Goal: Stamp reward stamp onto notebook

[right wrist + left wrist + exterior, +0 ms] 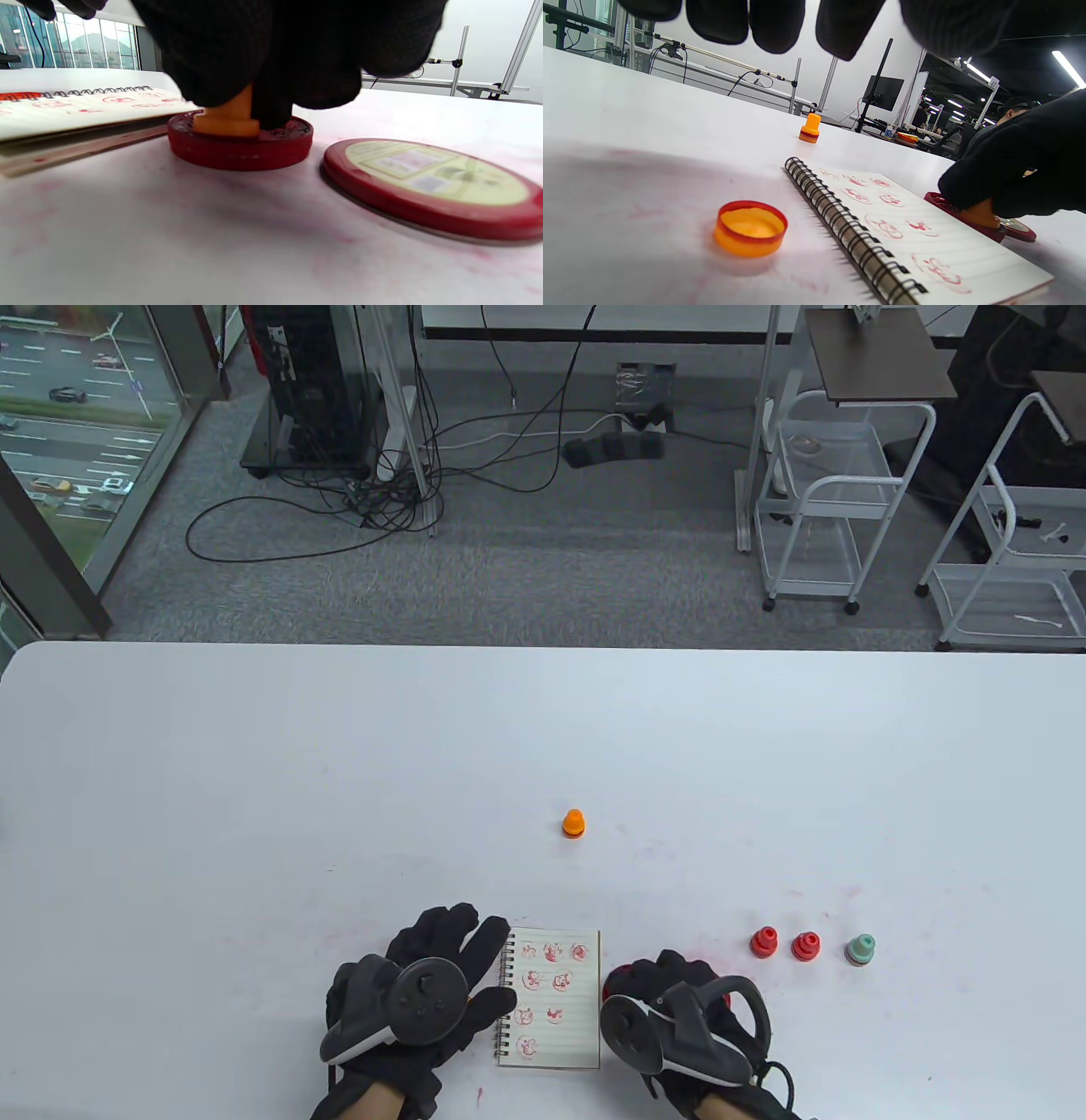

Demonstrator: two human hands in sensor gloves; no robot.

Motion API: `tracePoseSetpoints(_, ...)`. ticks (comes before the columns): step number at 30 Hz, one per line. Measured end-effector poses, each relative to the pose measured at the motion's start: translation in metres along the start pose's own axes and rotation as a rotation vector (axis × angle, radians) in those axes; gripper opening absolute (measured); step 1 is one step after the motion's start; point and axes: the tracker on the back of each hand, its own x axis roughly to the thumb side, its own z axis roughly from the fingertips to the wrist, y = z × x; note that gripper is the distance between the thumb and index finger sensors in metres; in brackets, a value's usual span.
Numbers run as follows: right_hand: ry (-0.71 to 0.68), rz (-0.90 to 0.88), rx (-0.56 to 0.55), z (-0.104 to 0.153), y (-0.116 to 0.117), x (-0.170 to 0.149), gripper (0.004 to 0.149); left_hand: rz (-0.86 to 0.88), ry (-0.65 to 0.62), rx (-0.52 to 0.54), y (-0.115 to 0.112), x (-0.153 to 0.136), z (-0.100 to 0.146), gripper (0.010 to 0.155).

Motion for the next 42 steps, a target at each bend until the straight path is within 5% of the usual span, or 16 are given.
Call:
tracePoseSetpoints(16,-0.03,0.164,0.059,-0.01,-0.007,0.008,0.042,-0.014,0.008,0.046,0.008,-0.001,0.004,0.078)
tracePoseSetpoints(27,-0.092,-0.152,-0.036,0.005,-0.042,0.01,0.045,-0.011,0.036,0.051,0.011,-0.004,0.007,0.078)
tracePoseSetpoints(42,-0.289,-0.059,-0.007,-0.002,-0.019,0.056,0.046,-0.013,0.027,0.044,0.011,-0.003,0.007,0.079)
